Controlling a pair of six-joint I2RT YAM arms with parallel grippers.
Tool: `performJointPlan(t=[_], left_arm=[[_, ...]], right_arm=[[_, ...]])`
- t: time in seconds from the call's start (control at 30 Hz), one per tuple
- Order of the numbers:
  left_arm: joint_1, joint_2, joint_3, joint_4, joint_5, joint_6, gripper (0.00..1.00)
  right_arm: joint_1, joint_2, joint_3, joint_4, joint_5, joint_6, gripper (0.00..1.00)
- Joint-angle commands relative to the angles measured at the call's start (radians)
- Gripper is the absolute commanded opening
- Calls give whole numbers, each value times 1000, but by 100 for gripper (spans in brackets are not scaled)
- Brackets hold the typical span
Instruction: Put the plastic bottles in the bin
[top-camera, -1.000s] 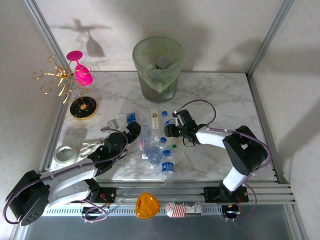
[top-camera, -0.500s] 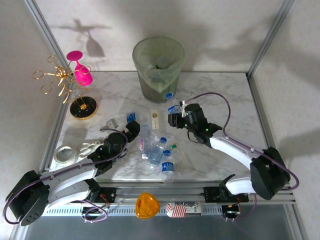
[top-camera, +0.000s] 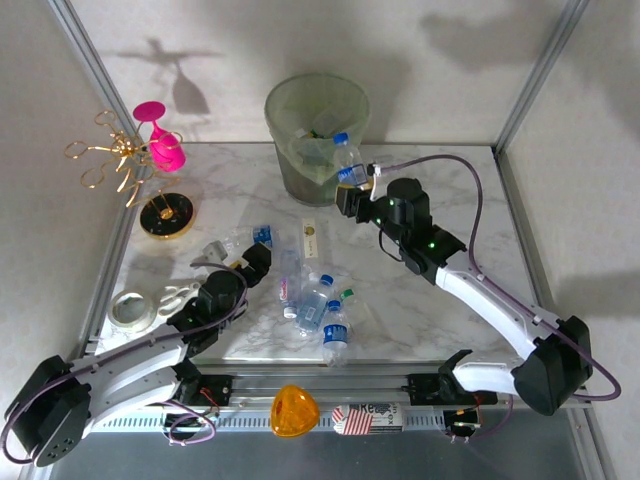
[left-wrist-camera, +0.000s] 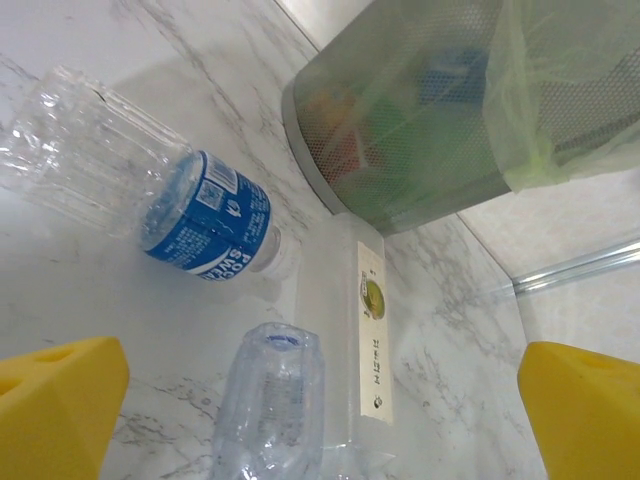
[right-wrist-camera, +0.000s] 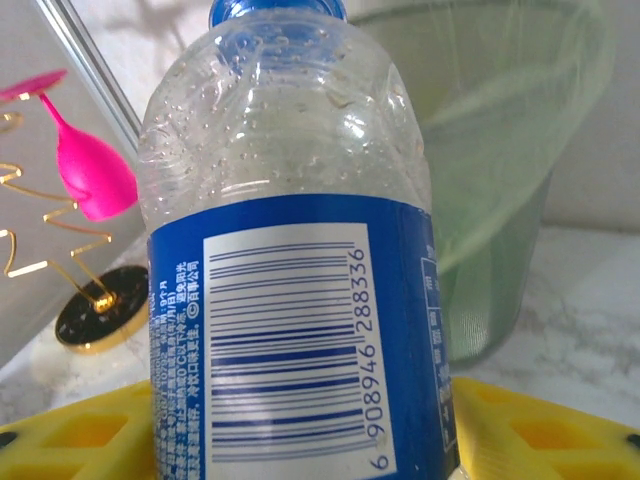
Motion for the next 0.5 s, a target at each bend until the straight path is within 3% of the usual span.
performJointPlan(t=[0.0, 0.47], left_arm=[[15, -51, -27, -15, -27, 16, 100], [33, -404, -113, -291, -104, -9, 100]], right_arm=[[-19, 81, 124, 66, -1, -76, 53], [-72, 558, 673, 11, 22, -159, 54]])
